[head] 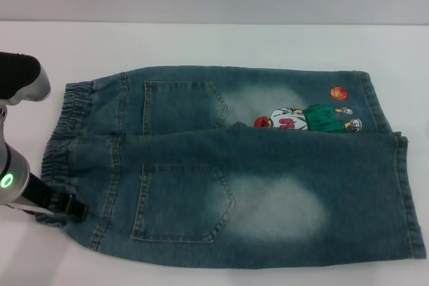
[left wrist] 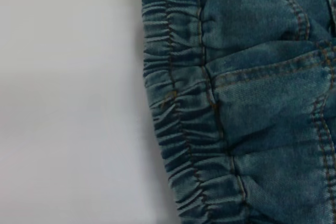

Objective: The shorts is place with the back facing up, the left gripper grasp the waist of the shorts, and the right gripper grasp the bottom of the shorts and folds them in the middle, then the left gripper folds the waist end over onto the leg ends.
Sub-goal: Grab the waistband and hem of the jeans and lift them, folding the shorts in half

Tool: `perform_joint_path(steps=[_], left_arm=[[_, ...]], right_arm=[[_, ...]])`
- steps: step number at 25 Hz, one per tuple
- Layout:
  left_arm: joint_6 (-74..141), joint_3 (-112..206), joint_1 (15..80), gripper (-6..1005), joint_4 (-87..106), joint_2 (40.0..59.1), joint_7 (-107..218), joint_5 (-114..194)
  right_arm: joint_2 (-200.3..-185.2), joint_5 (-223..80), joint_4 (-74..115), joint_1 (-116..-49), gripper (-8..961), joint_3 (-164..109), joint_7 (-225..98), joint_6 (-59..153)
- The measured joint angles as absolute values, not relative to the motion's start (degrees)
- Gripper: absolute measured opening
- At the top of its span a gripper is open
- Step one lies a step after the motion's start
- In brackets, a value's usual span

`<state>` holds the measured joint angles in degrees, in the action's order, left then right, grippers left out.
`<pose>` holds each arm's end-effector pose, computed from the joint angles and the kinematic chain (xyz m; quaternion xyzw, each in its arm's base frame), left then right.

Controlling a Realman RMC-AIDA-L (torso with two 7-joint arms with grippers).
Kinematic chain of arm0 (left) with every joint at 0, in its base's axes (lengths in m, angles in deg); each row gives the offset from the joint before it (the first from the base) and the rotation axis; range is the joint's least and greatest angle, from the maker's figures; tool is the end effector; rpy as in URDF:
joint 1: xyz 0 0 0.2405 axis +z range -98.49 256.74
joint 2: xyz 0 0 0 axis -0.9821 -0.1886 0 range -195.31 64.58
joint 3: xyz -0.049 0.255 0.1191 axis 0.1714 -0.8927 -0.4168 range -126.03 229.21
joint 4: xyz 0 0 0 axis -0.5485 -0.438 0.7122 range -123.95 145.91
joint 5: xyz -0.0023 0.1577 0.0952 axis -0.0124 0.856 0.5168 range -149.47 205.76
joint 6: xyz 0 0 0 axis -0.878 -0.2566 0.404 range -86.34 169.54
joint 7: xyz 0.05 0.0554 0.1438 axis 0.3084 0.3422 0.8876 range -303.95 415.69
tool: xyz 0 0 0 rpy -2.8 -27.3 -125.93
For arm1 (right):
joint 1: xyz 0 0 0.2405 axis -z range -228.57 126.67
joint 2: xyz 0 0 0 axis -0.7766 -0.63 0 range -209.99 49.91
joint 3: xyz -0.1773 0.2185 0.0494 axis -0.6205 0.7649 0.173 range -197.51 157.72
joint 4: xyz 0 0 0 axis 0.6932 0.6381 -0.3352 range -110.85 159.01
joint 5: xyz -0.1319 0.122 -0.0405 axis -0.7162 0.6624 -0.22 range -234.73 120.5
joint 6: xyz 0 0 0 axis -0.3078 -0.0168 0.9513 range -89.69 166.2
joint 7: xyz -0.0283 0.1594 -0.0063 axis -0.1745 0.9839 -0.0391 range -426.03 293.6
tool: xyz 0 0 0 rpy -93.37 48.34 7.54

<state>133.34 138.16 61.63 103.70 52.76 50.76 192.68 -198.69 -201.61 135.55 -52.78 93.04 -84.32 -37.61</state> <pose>-0.2846 0.2823 -0.0115 -0.7360 -0.5506 0.2301 0.3196 0.2819 0.2795 0.0992 -0.7507 0.4800 0.0288 0.4529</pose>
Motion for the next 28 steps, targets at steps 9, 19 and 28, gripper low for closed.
perform_joint_path(steps=[9,19,28], left_arm=[[132.9,139.5,62.1,725,104.3,52.62,50.8,192.6],[133.1,139.6,61.6,406,101.8,52.58,50.5,192.8],[132.9,139.2,62.1,82,104.7,52.60,50.9,192.9]], right_arm=[[-198.76,-201.6,136.8,-52.5,692,93.1,-84.3,-38.3],[-198.78,-201.6,137.8,-52.4,692,93.2,-84.3,-39.1],[-198.78,-201.5,138.5,-52.4,692,93.2,-84.3,-39.4]])
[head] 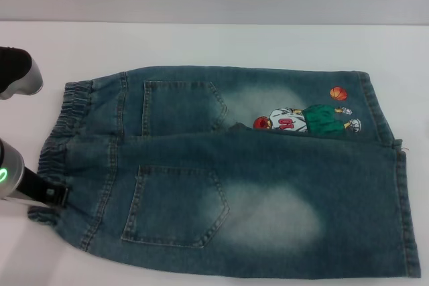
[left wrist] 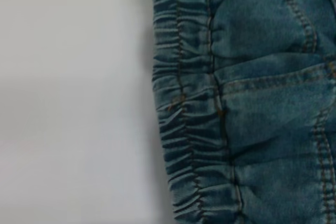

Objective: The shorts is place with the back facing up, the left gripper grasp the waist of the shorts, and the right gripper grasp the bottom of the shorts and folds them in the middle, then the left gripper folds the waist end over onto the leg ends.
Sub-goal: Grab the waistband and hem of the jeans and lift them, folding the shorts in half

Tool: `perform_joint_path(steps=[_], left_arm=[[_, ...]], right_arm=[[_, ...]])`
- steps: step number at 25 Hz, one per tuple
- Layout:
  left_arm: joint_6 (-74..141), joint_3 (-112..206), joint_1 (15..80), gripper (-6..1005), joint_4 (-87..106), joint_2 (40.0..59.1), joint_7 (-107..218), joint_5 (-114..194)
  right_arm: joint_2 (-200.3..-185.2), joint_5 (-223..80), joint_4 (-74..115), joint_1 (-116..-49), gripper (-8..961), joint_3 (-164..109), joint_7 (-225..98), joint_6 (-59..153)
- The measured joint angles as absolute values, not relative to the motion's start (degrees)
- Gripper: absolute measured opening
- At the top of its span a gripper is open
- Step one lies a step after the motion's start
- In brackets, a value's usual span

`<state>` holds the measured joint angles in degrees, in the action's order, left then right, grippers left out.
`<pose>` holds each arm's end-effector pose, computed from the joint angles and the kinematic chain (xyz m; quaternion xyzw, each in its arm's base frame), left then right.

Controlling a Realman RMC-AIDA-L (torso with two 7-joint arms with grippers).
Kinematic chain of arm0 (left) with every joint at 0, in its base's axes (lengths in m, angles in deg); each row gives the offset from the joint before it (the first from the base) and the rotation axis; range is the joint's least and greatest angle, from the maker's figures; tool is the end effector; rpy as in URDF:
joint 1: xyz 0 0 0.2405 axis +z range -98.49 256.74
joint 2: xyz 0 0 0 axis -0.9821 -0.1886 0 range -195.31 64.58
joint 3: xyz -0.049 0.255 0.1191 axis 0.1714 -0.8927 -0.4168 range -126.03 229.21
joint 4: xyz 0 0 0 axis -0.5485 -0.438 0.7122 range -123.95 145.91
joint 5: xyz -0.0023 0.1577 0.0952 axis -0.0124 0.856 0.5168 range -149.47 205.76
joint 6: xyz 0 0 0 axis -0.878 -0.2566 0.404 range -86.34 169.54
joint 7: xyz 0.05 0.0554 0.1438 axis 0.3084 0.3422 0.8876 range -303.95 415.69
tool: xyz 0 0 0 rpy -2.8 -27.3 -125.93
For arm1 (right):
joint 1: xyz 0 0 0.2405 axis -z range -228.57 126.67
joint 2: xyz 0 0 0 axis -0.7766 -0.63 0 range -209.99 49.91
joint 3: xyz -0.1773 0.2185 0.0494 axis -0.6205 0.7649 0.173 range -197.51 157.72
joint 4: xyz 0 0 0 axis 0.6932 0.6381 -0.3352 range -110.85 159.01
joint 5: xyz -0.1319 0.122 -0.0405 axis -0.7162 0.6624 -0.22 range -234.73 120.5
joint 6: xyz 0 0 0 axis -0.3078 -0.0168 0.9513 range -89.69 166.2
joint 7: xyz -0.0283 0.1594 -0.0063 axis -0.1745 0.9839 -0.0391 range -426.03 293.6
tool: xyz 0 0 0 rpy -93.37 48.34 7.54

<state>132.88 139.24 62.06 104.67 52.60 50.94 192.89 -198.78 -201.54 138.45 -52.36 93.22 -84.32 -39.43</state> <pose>-0.2851 0.2846 -0.0056 -0.7336 -0.5519 0.2200 0.3298 0.2744 0.2751 0.1028 -0.7556 0.4704 0.0270 0.4551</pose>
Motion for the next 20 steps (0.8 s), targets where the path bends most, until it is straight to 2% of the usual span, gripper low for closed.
perform_joint_path(steps=[7,20], left_arm=[[133.2,139.1,62.1,-2,104.8,52.67,50.9,192.8],[134.6,139.5,63.2,24,112.8,52.50,49.6,193.7]], right_arm=[[-198.78,-201.4,138.9,-52.4,692,93.2,-84.3,-40.0],[-198.78,-201.4,138.6,-52.4,692,93.2,-84.3,-40.3]])
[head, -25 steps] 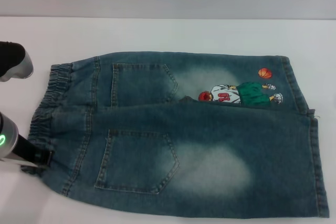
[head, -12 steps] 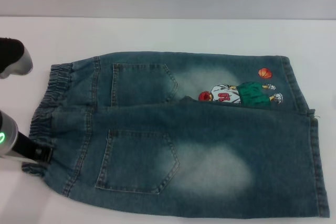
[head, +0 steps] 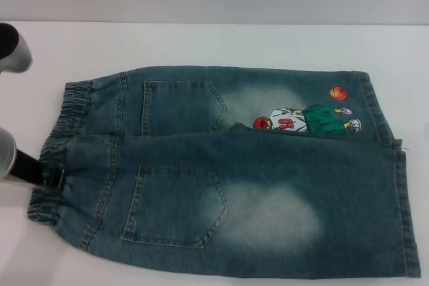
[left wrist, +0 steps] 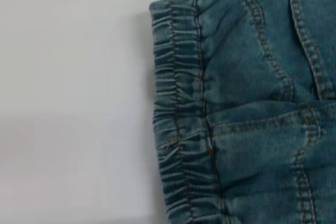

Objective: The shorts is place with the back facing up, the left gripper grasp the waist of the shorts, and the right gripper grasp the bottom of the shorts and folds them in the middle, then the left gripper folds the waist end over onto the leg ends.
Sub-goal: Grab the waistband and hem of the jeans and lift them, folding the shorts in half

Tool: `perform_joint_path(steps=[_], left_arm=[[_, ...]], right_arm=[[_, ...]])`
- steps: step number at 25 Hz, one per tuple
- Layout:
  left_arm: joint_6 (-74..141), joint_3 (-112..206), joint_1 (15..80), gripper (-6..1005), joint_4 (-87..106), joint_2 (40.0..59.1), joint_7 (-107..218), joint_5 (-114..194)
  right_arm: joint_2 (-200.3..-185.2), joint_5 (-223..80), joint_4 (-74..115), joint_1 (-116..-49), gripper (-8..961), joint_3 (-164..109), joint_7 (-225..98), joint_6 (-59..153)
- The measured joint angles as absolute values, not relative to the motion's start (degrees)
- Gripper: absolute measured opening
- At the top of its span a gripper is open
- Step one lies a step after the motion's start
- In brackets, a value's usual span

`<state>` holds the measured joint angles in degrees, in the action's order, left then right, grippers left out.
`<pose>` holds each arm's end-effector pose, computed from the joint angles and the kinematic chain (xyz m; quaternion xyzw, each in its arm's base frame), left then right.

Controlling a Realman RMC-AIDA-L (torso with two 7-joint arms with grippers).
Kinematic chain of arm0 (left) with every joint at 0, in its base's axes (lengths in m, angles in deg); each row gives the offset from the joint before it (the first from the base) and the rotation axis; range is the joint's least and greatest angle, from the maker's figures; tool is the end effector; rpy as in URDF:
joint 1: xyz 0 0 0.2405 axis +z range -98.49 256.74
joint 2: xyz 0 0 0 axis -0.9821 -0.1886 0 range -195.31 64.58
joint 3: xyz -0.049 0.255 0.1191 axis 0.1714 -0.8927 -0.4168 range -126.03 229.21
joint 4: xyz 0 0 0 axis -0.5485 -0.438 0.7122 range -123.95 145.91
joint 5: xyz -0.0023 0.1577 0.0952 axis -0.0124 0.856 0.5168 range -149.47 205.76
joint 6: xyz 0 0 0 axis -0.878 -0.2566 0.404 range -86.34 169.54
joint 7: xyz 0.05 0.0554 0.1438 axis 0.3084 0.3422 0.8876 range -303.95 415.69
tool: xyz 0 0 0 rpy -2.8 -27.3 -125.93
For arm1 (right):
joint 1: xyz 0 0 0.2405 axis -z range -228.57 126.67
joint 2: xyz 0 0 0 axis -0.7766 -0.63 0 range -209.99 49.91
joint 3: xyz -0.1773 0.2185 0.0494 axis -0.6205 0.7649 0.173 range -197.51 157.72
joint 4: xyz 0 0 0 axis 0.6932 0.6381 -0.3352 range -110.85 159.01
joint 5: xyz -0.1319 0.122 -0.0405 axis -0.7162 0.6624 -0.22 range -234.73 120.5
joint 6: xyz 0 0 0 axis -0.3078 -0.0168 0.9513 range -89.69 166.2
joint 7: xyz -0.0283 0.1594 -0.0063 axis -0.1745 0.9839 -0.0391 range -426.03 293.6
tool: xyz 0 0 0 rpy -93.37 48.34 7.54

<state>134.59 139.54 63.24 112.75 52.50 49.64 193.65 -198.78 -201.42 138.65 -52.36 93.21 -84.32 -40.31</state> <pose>-0.2659 0.2862 0.0098 -0.7402 -0.5372 0.1865 0.3588 0.2741 0.2734 0.1014 -0.7576 0.4722 0.0239 0.4500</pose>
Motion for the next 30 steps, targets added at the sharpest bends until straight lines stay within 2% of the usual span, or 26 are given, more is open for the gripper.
perform_joint_path(steps=[6,10,16,21,30], left_arm=[[136.0,140.3,63.4,154,110.5,52.39,49.9,193.6],[136.6,140.2,63.1,412,108.7,52.40,49.9,193.6],[136.7,139.9,62.9,618,108.1,52.50,49.9,193.6],[136.4,139.8,62.6,862,107.8,52.50,49.9,193.6],[135.8,140.1,61.4,861,104.7,52.49,50.7,193.6]], right_arm=[[-198.77,-201.5,138.6,-52.4,691,93.3,-84.3,-40.4],[-198.72,-201.5,138.0,-52.7,691,93.3,-84.3,-40.3],[-198.71,-201.5,138.0,-52.9,692,93.3,-84.8,-40.2],[-198.75,-201.5,138.0,-52.7,692,93.2,-85.0,-40.1],[-198.78,-201.5,137.9,-52.7,692,93.3,-85.1,-40.2]])
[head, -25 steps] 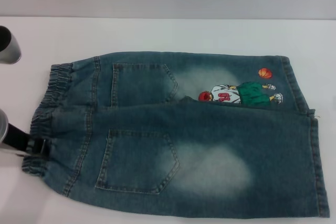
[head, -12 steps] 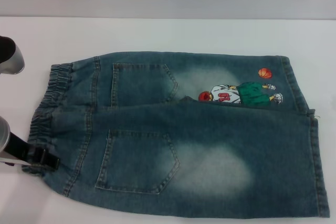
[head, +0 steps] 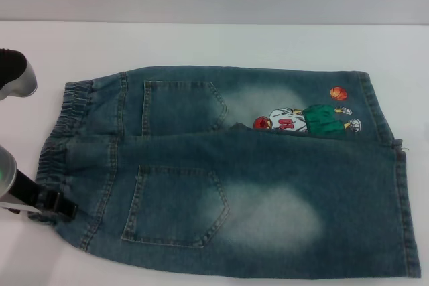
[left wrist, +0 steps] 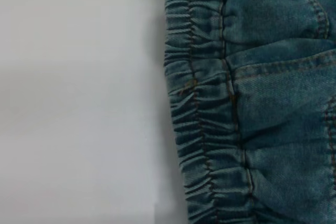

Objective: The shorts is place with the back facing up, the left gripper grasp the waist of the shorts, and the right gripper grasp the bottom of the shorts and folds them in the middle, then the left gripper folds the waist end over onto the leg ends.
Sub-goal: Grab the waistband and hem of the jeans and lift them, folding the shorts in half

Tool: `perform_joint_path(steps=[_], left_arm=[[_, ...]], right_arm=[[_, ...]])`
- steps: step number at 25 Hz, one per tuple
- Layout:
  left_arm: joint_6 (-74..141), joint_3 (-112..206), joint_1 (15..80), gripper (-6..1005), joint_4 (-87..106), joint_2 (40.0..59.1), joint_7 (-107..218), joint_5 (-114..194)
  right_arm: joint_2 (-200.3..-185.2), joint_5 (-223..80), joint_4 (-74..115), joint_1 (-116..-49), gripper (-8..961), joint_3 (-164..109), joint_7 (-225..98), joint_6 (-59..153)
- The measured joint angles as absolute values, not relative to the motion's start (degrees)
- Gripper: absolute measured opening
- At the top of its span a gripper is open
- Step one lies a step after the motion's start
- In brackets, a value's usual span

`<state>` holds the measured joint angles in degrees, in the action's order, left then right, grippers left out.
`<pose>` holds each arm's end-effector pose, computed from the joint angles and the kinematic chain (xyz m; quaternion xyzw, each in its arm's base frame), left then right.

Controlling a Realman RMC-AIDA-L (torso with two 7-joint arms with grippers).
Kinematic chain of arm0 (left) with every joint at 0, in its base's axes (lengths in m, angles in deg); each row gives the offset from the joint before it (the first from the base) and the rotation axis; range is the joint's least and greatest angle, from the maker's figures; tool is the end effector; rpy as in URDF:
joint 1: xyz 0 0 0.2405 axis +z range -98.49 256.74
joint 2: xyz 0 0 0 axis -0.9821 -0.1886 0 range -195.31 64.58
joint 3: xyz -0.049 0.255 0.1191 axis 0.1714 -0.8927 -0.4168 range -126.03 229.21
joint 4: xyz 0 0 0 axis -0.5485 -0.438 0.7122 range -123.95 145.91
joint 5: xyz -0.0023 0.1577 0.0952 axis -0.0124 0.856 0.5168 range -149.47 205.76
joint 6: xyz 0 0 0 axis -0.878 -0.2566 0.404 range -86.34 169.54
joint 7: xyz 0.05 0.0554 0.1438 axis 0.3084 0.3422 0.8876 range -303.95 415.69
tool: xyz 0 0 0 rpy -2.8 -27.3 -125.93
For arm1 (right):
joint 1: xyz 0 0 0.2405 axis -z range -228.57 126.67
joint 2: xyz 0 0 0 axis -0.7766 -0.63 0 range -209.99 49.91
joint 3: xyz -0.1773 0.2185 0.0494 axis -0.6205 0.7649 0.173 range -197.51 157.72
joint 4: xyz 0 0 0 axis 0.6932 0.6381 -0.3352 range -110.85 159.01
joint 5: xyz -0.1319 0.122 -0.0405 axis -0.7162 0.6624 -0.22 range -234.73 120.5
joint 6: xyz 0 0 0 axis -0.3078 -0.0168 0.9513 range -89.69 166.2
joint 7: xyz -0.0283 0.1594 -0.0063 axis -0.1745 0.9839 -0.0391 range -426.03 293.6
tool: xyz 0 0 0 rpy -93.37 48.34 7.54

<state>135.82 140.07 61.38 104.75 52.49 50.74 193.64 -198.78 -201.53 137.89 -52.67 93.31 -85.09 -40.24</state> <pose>-0.2871 0.2820 -0.0007 -0.7237 -0.5592 0.2368 0.3278 0.2759 0.2747 0.1004 -0.7599 0.4703 0.0200 0.4483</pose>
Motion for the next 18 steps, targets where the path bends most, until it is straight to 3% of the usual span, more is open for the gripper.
perform_joint_path(steps=[18], left_arm=[[135.2,140.5,60.2,860,102.1,52.49,51.4,193.6]], right_arm=[[-198.69,-201.6,138.3,-52.8,692,93.2,-85.1,-40.6]])
